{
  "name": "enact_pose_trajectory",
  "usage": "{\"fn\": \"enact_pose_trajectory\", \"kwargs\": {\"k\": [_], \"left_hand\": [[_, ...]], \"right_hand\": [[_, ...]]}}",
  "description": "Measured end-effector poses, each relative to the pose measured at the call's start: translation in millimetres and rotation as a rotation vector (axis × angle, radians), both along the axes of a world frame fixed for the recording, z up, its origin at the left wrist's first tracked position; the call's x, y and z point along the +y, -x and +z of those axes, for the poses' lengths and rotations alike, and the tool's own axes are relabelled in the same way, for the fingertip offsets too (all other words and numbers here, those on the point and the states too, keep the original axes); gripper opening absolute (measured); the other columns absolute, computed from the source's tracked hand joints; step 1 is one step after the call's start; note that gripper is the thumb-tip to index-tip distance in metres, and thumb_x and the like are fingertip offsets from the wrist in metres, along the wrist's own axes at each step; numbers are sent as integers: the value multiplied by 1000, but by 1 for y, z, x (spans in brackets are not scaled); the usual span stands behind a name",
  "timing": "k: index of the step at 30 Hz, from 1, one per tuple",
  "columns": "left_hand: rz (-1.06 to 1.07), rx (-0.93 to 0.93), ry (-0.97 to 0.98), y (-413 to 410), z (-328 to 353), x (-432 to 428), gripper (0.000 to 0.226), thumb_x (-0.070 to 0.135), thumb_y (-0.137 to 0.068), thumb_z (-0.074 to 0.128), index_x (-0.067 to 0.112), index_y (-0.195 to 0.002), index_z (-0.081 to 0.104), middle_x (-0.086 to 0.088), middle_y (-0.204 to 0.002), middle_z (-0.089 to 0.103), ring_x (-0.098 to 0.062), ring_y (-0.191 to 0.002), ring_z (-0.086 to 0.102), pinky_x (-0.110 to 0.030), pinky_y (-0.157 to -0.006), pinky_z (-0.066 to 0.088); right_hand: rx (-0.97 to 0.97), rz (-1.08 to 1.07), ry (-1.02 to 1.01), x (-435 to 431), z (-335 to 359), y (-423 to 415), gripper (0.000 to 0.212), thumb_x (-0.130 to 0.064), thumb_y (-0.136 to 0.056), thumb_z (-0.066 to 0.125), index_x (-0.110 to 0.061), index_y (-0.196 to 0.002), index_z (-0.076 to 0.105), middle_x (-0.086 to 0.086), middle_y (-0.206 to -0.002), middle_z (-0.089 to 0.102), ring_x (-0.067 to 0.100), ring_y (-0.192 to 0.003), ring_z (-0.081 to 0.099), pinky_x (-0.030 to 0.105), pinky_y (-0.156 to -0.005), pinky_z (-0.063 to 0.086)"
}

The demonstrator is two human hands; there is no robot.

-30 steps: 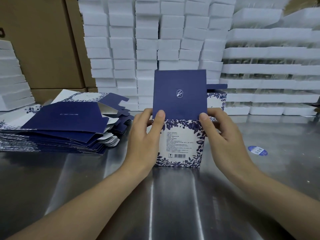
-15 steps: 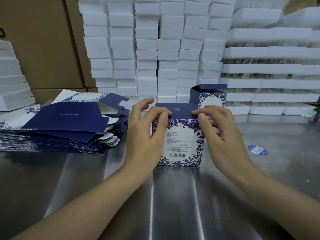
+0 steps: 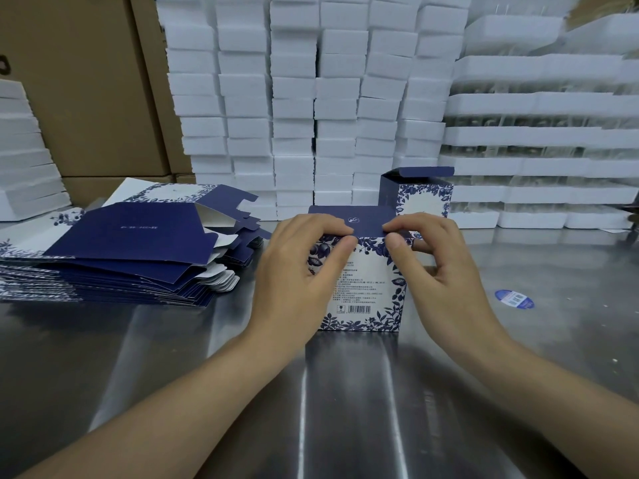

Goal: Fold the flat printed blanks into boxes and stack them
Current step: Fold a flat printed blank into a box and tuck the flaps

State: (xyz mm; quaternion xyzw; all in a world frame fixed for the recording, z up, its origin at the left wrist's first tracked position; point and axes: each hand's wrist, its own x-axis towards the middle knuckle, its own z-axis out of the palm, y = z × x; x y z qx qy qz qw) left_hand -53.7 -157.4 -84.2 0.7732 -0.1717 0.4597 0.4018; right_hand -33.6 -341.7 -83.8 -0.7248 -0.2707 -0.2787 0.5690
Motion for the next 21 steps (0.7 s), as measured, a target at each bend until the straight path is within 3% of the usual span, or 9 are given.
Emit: {"fn": "enact_pose_trajectory", "kwargs": {"k": [9,13,18,21], "left_hand": [[3,29,-15,-3,1,3,7,34,-101,67,31,-102,72,21,-106,68,-6,-112,61,-24,-95,45],[-17,24,14,-2,0,7,13,25,-100,64,26,-107,74,20,-108,71,-7,-114,63,-25,-98,47],[-64,52,91,-1,-2,5,14,20,-95,68,24,-108,72,20,-113,71,-13,-115,66,-41,-101,52],[-70,60,105,-1,-3,5,13,21,-96,68,25,-108,71,20,-114,72,-12,-116,66,-42,-101,52]], "right_hand": [[-24,9,34,-1,1,-3,11,-32,-102,66,-40,-109,69,-16,-122,56,3,-114,59,11,-78,50],[-38,7,44,-4,0,-6,15,-25,-107,59,-34,-113,69,-12,-122,58,5,-111,62,10,-78,48],[-38,4,53,-6,-2,-9,14,-23,-108,59,-35,-113,65,-12,-120,59,7,-110,65,14,-78,50],[-42,12,56,-7,-1,-10,12,-24,-108,59,-32,-112,66,-11,-120,60,6,-109,65,13,-79,50]]}}
